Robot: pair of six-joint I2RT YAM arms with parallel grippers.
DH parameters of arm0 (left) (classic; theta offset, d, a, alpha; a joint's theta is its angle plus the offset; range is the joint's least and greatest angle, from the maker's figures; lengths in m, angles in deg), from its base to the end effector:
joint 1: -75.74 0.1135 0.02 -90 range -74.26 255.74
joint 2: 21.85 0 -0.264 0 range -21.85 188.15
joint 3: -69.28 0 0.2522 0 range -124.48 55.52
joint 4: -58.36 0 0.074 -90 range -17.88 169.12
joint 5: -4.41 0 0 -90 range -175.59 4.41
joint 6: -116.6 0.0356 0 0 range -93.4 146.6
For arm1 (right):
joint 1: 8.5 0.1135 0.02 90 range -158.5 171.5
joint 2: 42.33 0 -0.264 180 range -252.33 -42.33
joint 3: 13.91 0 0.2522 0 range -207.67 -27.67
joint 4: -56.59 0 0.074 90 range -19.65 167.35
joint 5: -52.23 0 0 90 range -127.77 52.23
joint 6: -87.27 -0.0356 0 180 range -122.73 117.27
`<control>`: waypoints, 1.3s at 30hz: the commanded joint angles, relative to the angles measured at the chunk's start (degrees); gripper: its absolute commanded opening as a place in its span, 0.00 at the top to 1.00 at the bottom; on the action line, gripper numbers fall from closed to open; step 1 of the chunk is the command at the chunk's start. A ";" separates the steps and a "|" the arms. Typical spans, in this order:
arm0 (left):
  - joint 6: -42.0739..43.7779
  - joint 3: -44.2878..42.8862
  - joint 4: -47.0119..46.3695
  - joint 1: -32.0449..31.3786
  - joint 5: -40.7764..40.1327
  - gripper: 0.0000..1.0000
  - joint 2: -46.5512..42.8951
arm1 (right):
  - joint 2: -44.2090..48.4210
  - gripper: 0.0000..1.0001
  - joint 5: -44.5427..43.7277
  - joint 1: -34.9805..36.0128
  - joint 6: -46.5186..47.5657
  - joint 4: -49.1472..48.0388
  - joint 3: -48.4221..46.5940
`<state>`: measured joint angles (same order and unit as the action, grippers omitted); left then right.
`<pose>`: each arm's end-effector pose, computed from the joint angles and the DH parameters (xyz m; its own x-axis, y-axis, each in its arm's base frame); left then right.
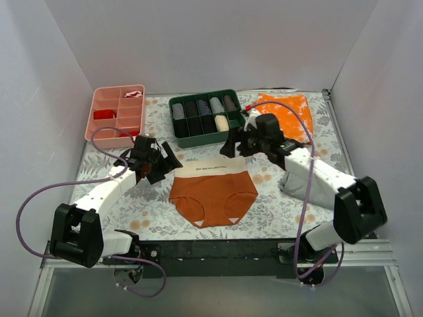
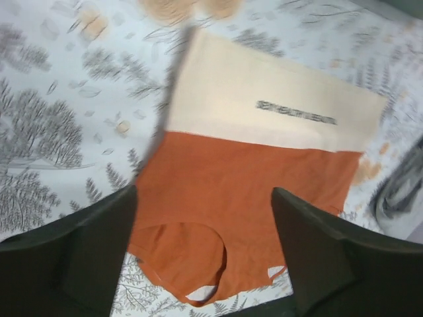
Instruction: Roll the underwear
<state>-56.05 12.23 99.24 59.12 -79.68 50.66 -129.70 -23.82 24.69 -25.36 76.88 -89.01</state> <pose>0.2331 -0.0734 0.2070 -0.4384 -0.8987 0.0141 -0.7476 0.3560 -0.5607 0.2847 0.1965 0.2652 -0.6856 -0.0022 -0.7280 -0.4740 0.7603 0.4441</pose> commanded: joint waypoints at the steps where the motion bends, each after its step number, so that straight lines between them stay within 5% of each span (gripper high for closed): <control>1: 3.90 -6.10 -0.04 0.01 6.64 0.09 -1.06 | 8.79 0.01 2.11 -10.03 -4.43 -2.48 9.99; 5: 4.17 -10.84 -0.48 -0.08 12.80 0.02 2.01 | 14.33 0.01 11.52 -16.83 -7.95 -5.29 20.46; 10: 2.85 -14.27 -1.45 -1.65 12.28 0.03 5.62 | 20.22 0.01 8.99 -17.54 -8.75 -1.72 26.97; 15: 4.87 -26.74 7.31 -10.35 4.65 0.02 14.92 | 26.01 0.02 4.15 -17.90 -8.83 0.16 31.63; 23: 2.41 -44.75 12.43 -18.17 -0.72 0.02 32.41 | 30.15 0.19 5.47 -18.25 -8.13 2.26 34.62; 29: 2.14 -49.88 15.34 -20.38 -3.10 0.02 36.82 | 35.42 0.25 5.38 -18.34 -9.36 1.30 39.10; 33: 1.88 -50.14 15.42 -20.64 -4.59 0.02 37.09 | 37.45 0.24 5.73 -18.34 -9.71 0.42 40.86; 36: 1.71 -50.75 16.04 -20.64 -5.03 0.02 37.35 | 38.24 0.13 5.56 -18.34 -8.92 0.59 40.86; 37: 1.44 -50.58 15.95 -20.64 -5.21 0.02 37.09 | 38.50 0.01 5.90 -18.34 -7.70 0.07 40.78; 39: 1.27 -49.71 14.99 -20.64 -5.21 0.02 36.74 | 38.51 0.01 5.73 -18.34 -6.64 0.59 40.08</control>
<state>-54.19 -36.27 114.16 38.61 -82.92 89.46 -92.24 -18.44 6.50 -34.10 78.95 -48.03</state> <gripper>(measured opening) 0.982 0.971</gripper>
